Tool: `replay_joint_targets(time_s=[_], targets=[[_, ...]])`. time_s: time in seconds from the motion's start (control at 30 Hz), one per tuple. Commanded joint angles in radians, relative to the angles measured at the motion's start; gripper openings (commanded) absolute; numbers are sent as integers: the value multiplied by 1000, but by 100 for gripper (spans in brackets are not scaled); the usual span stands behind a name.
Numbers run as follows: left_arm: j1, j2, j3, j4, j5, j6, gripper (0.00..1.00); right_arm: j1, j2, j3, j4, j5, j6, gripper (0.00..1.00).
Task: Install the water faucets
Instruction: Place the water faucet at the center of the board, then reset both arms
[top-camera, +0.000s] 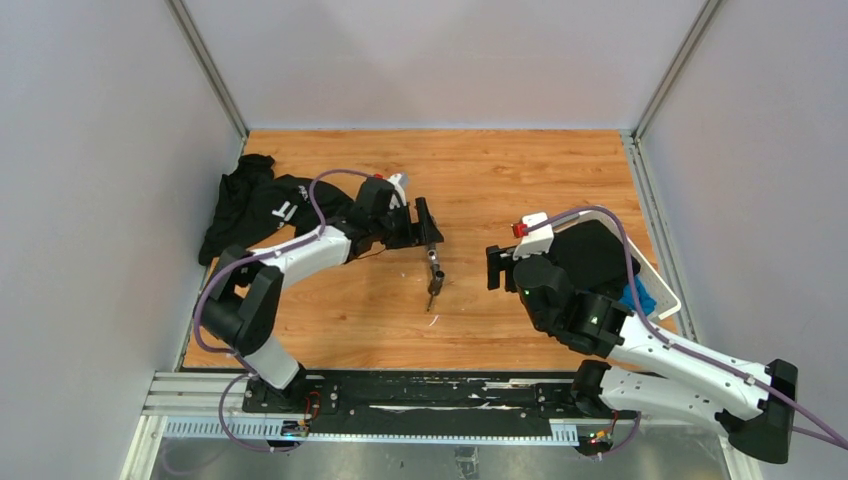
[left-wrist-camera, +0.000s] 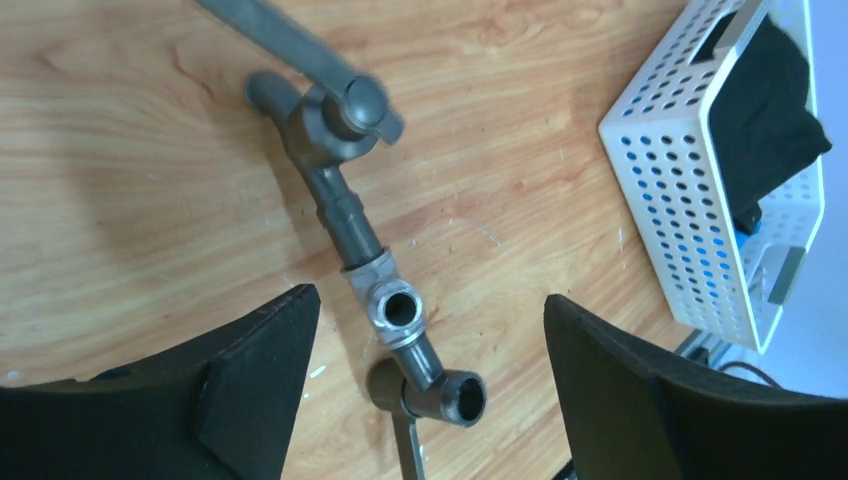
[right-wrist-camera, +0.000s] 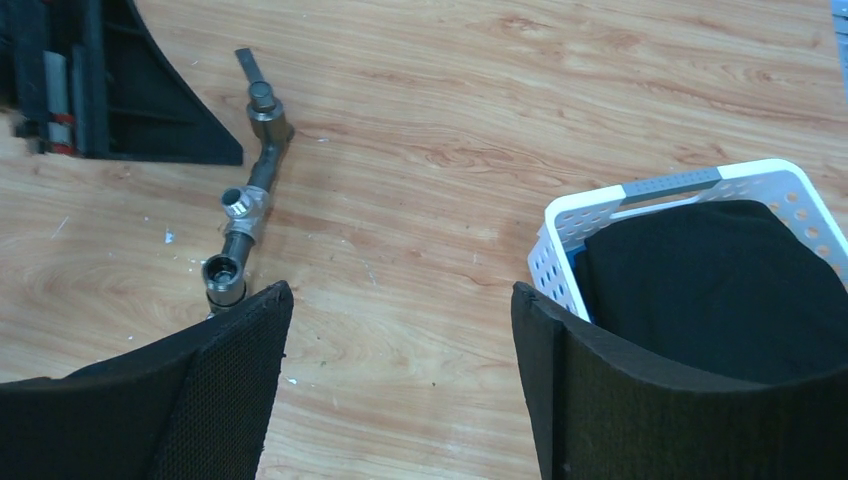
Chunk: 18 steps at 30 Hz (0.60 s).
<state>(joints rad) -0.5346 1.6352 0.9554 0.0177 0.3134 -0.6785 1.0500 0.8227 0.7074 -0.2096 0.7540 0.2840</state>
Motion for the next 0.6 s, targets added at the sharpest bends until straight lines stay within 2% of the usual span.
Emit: replay_joint_targets(time_s=[0.0,0.13,0.23,0.27,0.3,0.33,0.57], targets=[[-5,-121,69,-136,-124,127,89,-23,17,82,-103,53,32,83],[-5,-232,90,-234,-201,207,91,-32,57,140,-141,47,18,85],[-5,-329,81,-303,-268,237,92,-58,82,157,-138,-14,-4,85],[-5,-366,69,-318,-294,246,93,-73,92,159,-139,-38,7,85],[-5,-420,53,-334,-309,253,99,-88,101,165,-152,-52,30,85],[-4,-463,35,-348,-353,253,100,-102,113,172,-167,-54,53,86],[-5,-794,-59,-508,-508,221,100,-120,213,280,-346,92,212,88]])
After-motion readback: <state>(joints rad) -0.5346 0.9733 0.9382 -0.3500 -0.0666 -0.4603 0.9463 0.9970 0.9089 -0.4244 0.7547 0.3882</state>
